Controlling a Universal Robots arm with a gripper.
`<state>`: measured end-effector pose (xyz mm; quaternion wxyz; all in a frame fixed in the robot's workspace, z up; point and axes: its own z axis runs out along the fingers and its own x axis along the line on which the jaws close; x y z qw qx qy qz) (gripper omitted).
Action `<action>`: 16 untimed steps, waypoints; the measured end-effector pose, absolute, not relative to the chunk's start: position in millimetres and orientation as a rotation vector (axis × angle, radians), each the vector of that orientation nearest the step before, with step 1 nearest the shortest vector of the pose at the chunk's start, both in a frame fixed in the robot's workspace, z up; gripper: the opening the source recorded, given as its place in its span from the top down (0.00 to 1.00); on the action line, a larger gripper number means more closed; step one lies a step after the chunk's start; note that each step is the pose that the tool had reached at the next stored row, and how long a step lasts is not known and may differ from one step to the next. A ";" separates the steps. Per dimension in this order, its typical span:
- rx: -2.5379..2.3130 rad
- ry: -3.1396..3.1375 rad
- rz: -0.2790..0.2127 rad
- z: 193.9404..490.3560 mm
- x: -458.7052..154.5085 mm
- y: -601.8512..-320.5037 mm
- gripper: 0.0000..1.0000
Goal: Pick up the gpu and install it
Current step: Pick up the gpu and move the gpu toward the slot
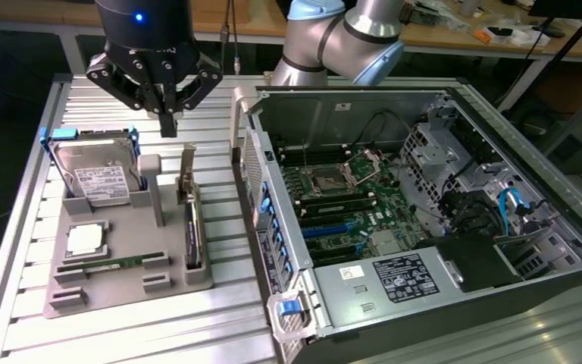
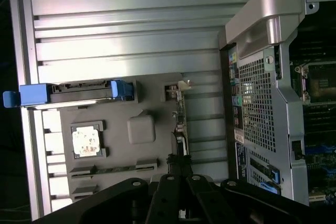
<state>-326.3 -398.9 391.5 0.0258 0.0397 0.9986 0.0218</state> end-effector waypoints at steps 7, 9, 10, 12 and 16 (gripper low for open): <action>0.123 3.087 0.068 391.5 -326.3 -398.9 0.82; 0.123 3.087 0.067 391.5 -326.3 -398.9 0.69; 0.123 3.087 0.068 391.5 -326.3 -398.9 0.69; 0.123 3.087 0.067 391.5 -326.3 -398.9 0.64; 0.121 3.087 0.067 391.4 -326.3 -399.0 0.57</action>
